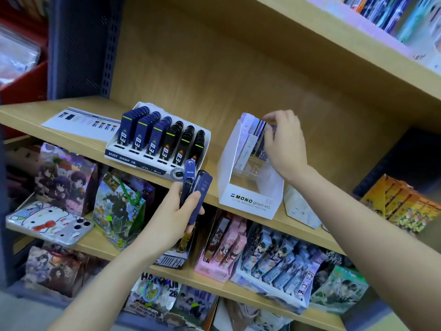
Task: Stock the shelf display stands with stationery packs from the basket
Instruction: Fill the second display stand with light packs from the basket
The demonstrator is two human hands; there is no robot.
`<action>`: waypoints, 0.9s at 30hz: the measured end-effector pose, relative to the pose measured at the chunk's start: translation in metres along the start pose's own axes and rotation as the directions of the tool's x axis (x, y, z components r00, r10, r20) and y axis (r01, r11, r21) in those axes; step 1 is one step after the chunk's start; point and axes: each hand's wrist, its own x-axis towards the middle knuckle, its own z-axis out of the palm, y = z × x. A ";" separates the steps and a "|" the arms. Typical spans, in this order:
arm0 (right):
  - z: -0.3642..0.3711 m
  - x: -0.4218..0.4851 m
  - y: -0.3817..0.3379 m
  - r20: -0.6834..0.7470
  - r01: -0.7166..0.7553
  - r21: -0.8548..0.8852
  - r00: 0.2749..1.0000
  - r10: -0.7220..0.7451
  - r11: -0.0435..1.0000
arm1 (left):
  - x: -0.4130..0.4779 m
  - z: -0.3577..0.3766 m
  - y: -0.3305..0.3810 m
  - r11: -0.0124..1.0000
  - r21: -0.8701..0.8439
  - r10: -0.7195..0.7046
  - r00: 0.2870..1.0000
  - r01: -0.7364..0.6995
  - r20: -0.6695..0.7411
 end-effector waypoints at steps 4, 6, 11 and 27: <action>-0.013 -0.056 -0.037 0.278 -0.172 0.365 0.958 0.069 0.915 | -0.006 0.002 0.002 0.999 -0.004 -0.048 0.998 0.048 0.028; -0.016 -0.086 -0.054 0.523 -0.376 0.443 0.845 0.106 0.814 | -0.009 0.003 0.002 0.997 -0.024 -0.067 0.997 0.068 0.049; -0.015 -0.118 -0.074 0.743 -0.698 0.506 0.651 0.154 0.507 | -0.016 0.005 -0.003 0.998 0.011 -0.056 0.995 0.055 0.081; -0.048 -0.033 -0.008 0.178 -0.437 0.654 0.882 0.436 0.617 | -0.026 0.007 0.011 1.000 0.011 0.006 1.000 -0.006 -0.012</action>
